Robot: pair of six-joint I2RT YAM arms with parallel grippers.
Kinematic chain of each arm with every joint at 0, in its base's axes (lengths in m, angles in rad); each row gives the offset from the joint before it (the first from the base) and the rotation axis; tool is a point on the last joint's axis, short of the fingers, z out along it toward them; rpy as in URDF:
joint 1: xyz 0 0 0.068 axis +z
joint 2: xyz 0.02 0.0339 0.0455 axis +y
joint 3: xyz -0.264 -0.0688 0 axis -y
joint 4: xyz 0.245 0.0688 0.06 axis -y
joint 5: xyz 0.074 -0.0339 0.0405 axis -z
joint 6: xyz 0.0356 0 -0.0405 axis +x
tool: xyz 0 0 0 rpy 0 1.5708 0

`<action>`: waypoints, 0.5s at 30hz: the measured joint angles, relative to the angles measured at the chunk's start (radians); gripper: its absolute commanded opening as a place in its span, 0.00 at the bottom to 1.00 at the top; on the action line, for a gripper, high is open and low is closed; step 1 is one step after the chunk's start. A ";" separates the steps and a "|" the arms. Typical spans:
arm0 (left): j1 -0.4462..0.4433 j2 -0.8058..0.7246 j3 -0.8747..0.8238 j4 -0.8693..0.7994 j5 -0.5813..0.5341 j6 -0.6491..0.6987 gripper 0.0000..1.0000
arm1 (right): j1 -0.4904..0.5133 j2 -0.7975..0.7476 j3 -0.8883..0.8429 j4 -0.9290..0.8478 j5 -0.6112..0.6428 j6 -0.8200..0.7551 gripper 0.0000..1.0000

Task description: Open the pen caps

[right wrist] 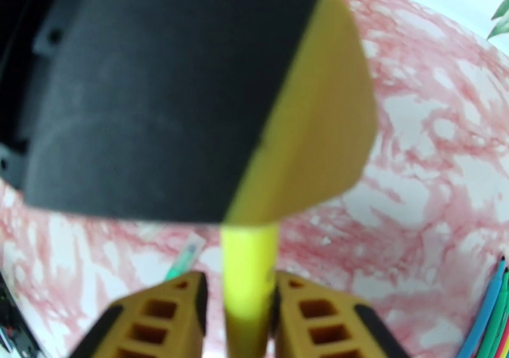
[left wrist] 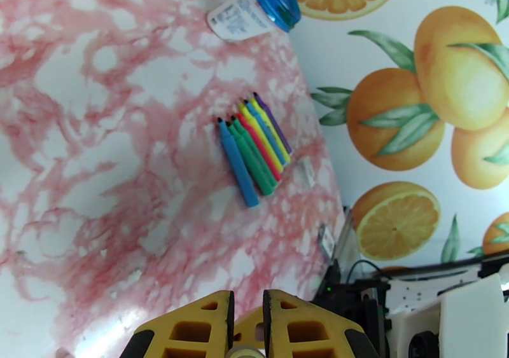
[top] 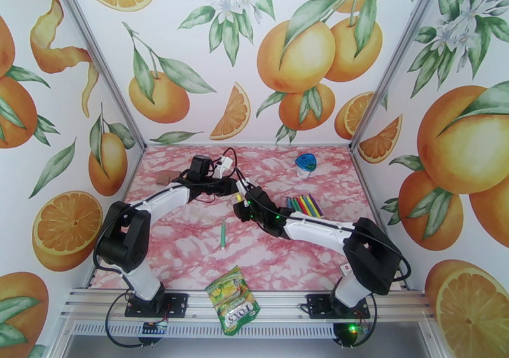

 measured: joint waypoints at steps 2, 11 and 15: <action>0.000 0.000 0.001 0.001 0.000 0.000 0.00 | -0.002 0.001 0.000 0.001 -0.004 0.001 0.16; 0.006 0.000 0.011 -0.005 -0.011 -0.002 0.00 | -0.007 0.002 -0.015 0.036 -0.013 -0.008 0.06; 0.013 0.000 0.021 -0.019 -0.012 -0.017 0.00 | -0.007 0.002 -0.027 0.071 -0.014 -0.023 0.05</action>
